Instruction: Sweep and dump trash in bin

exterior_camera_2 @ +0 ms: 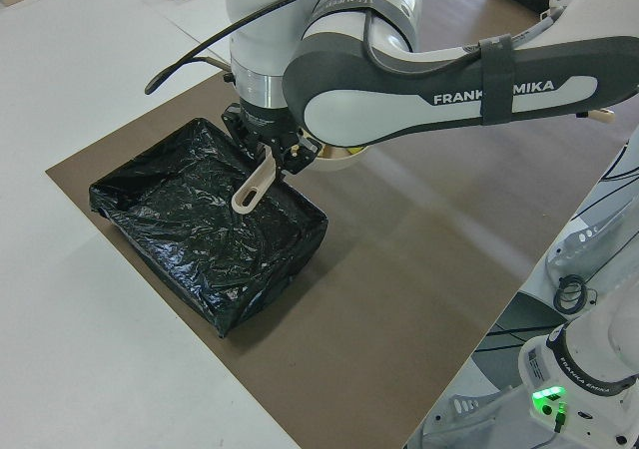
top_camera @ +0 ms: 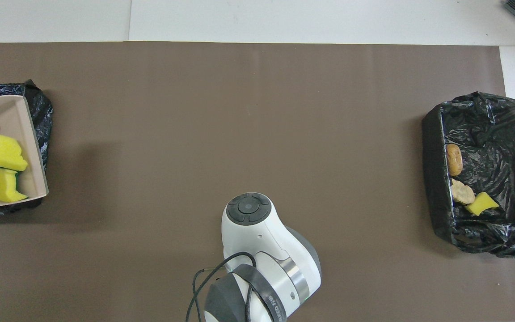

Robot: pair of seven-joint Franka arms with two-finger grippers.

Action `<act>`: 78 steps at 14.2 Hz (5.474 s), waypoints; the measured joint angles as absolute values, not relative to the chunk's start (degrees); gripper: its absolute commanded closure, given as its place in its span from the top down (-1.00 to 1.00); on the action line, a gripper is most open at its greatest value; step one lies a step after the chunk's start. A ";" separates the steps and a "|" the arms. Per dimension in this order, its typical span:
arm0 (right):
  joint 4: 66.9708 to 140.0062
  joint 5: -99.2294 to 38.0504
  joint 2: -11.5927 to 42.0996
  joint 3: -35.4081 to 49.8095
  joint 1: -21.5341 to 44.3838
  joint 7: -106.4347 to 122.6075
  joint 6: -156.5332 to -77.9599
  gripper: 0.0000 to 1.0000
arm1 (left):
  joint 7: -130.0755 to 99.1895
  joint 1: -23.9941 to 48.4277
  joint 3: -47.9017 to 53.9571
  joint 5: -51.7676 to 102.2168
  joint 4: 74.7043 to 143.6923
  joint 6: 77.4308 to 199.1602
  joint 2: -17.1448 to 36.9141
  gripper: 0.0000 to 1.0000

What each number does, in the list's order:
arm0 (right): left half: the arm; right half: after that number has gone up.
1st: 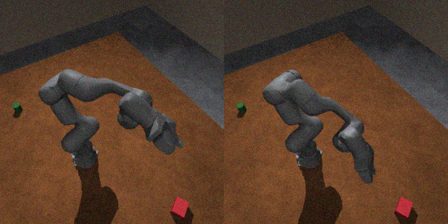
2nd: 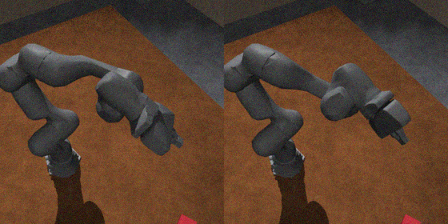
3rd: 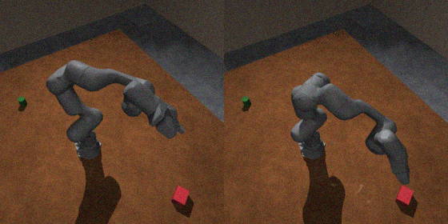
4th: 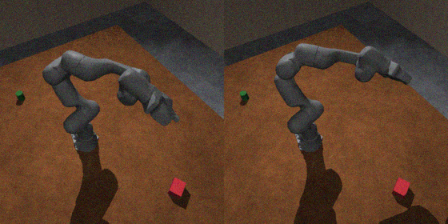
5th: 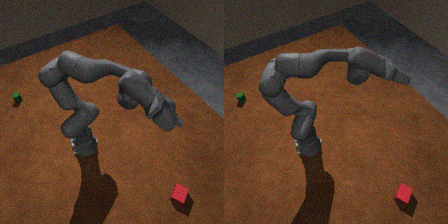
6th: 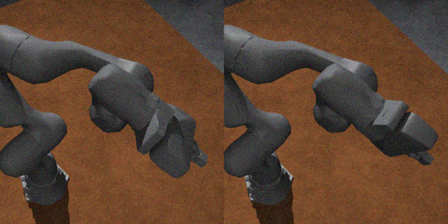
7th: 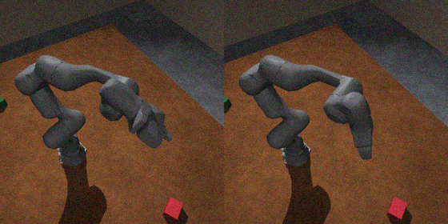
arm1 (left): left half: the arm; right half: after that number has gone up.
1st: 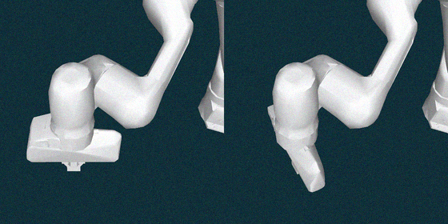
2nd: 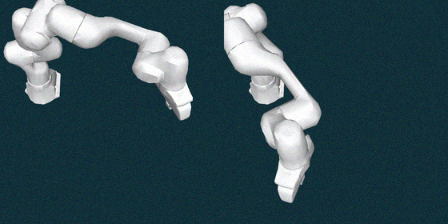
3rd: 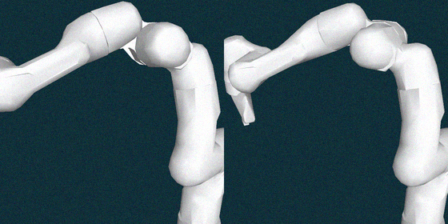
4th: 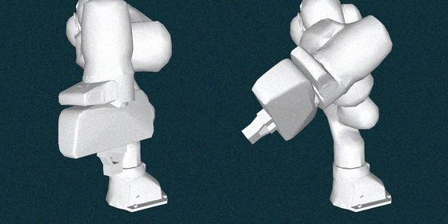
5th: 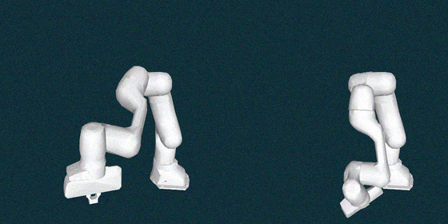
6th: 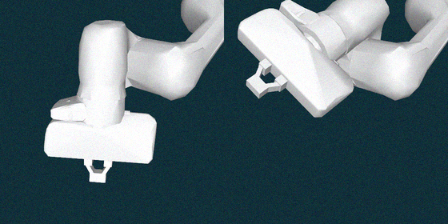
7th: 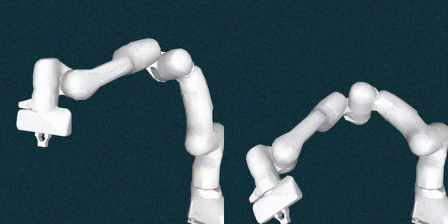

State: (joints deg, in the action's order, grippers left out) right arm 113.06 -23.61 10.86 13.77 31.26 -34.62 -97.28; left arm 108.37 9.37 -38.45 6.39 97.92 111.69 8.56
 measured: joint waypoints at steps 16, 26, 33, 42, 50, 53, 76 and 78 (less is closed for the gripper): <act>118.78 -23.64 10.86 13.69 32.78 -34.80 -105.00 -1.00 | 100.87 10.92 -40.04 -34.53 94.64 126.71 15.63 -1.00; 119.05 -23.64 10.86 13.32 31.17 -34.82 -106.12 0.89 | 104.00 11.69 -40.49 -48.62 93.91 133.29 11.62 -1.00; 115.81 -16.69 10.90 12.98 28.53 -34.67 -108.48 1.00 | 96.24 12.42 -26.01 -40.53 94.07 115.34 9.16 -1.00; 106.47 -4.13 10.62 12.67 14.28 -30.98 -109.86 1.00 | 71.06 13.03 -8.23 -27.37 95.38 99.67 8.34 -1.00; 102.96 5.94 10.45 12.32 3.75 -21.45 -115.17 1.00 | 17.60 13.34 10.91 -14.95 99.10 97.22 11.97 -1.00; 100.35 7.97 8.49 11.23 3.40 -20.64 -113.26 1.00 | -1.56 13.85 16.29 -9.85 99.02 101.71 14.84 -1.00; 92.85 0.30 -4.86 -6.63 1.28 0.24 -86.48 1.00 | -28.06 16.09 24.55 -7.72 89.89 113.69 27.27 1.00; 92.72 0.37 -4.87 -6.67 1.24 0.70 -86.49 1.00 | -28.00 15.21 24.50 -7.72 89.89 112.31 25.91 1.00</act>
